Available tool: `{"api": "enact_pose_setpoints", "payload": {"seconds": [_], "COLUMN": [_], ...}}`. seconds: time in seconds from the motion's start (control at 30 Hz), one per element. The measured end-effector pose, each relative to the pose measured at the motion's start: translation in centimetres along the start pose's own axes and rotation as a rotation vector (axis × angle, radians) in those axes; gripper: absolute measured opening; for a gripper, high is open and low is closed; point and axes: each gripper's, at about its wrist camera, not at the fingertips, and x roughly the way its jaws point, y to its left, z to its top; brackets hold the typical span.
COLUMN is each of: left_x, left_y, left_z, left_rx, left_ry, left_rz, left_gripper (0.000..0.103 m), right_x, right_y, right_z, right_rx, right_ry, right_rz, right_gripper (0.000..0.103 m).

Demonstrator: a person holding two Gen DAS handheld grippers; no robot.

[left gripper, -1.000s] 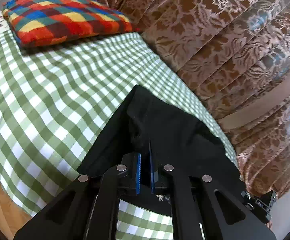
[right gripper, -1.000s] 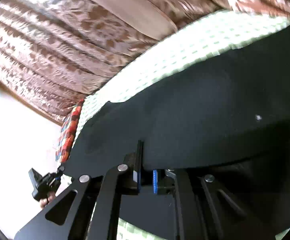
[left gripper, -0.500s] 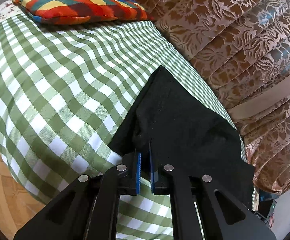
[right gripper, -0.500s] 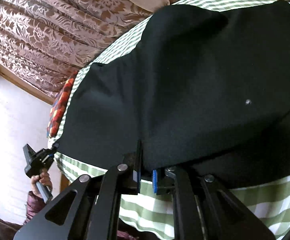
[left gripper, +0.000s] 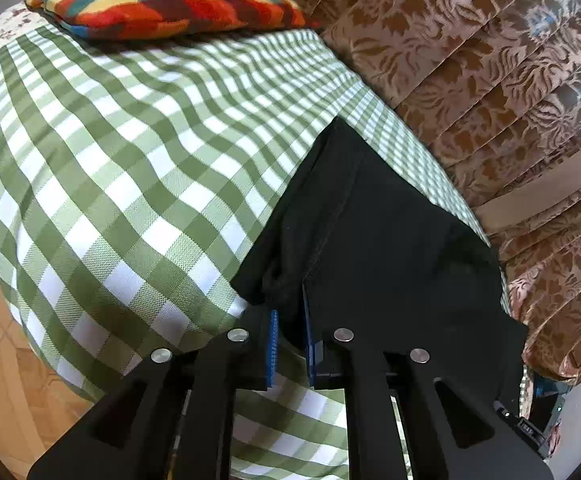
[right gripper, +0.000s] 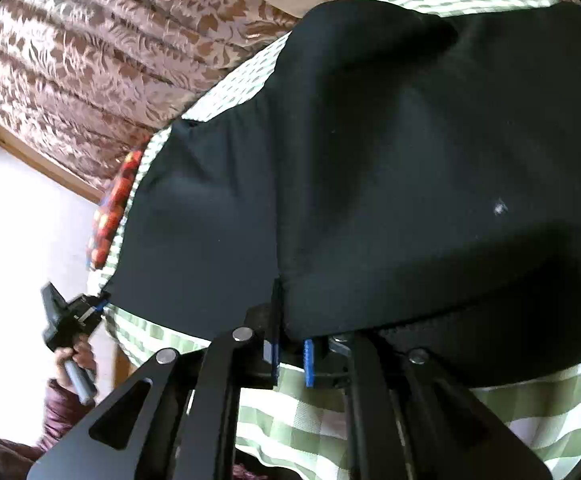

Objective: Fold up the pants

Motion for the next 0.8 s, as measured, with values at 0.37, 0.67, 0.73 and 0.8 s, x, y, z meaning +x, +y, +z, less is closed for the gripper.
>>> {"api": "enact_pose_setpoints", "payload": {"seconds": [0.37, 0.67, 0.73, 0.8], "left_x": [-4.1, 3.7, 4.8, 5.3], "left_y": [-1.9, -14.2, -14.7, -14.8], "left_z": [1.5, -3.3, -3.5, -3.5], "left_rx": [0.105, 0.49, 0.496, 0.487], "left_ry": [-0.155, -0.012, 0.006, 0.01], "left_rz": [0.039, -0.145, -0.151, -0.151], "left_gripper": [0.029, 0.029, 0.029, 0.029], "right_x": [-4.6, 6.1, 8.4, 11.1], "right_y": [4.7, 12.0, 12.0, 11.8], "right_z": [2.3, 12.4, 14.3, 16.5], "right_rx": [-0.274, -0.302, -0.27, -0.232], "right_ry": [0.086, 0.127, 0.137, 0.144], "right_rz": [0.175, 0.27, 0.258, 0.233], "right_gripper": [0.053, 0.053, 0.053, 0.053]}}
